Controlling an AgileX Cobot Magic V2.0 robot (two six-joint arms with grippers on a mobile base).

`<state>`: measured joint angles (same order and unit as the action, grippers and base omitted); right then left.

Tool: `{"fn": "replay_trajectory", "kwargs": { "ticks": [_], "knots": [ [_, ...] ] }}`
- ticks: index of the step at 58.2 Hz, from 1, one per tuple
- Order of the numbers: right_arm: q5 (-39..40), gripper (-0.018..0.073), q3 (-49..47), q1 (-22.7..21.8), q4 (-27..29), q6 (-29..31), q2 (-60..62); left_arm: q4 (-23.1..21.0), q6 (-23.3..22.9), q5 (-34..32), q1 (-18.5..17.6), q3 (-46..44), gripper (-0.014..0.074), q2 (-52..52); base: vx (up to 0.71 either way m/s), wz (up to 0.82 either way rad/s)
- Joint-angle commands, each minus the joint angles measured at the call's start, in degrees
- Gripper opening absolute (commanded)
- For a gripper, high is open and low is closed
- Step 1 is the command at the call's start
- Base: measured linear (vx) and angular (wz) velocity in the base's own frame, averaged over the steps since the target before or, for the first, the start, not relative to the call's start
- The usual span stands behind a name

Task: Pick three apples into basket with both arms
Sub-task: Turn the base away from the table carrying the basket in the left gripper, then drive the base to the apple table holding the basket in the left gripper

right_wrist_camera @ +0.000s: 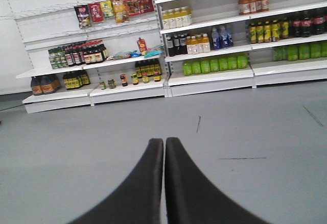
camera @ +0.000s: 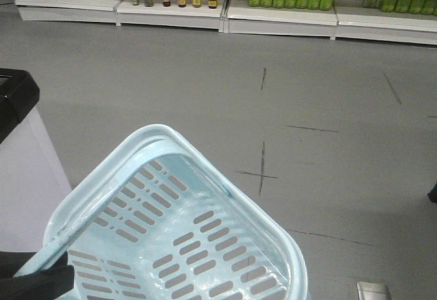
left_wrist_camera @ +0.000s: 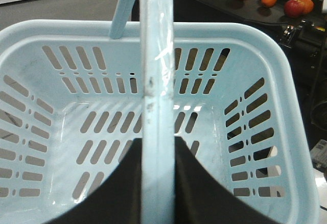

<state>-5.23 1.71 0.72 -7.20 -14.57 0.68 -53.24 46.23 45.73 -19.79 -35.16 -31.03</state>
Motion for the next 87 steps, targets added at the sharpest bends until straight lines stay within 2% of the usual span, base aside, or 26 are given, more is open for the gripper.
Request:
{"fn": "replay_trajectory", "kwargs": {
  "ticks": [1, 36, 87],
  "knots": [
    [4.3, -0.0005, 0.66, -0.25, -0.61, 0.45, 0.65, -3.98, -0.37, -3.82, -0.35, -1.56, -0.0006, 0.05, 0.16, 0.3],
    [4.3, -0.0005, 0.66, -0.25, -0.61, 0.45, 0.65, -3.98, -0.37, -3.82, -0.35, -1.56, -0.0006, 0.05, 0.16, 0.12],
    [4.23, -0.0005, 0.66, -0.25, -0.61, 0.45, 0.65, -3.98, -0.37, -3.82, -0.35, -1.56, -0.0006, 0.05, 0.22, -0.19]
  ]
}}
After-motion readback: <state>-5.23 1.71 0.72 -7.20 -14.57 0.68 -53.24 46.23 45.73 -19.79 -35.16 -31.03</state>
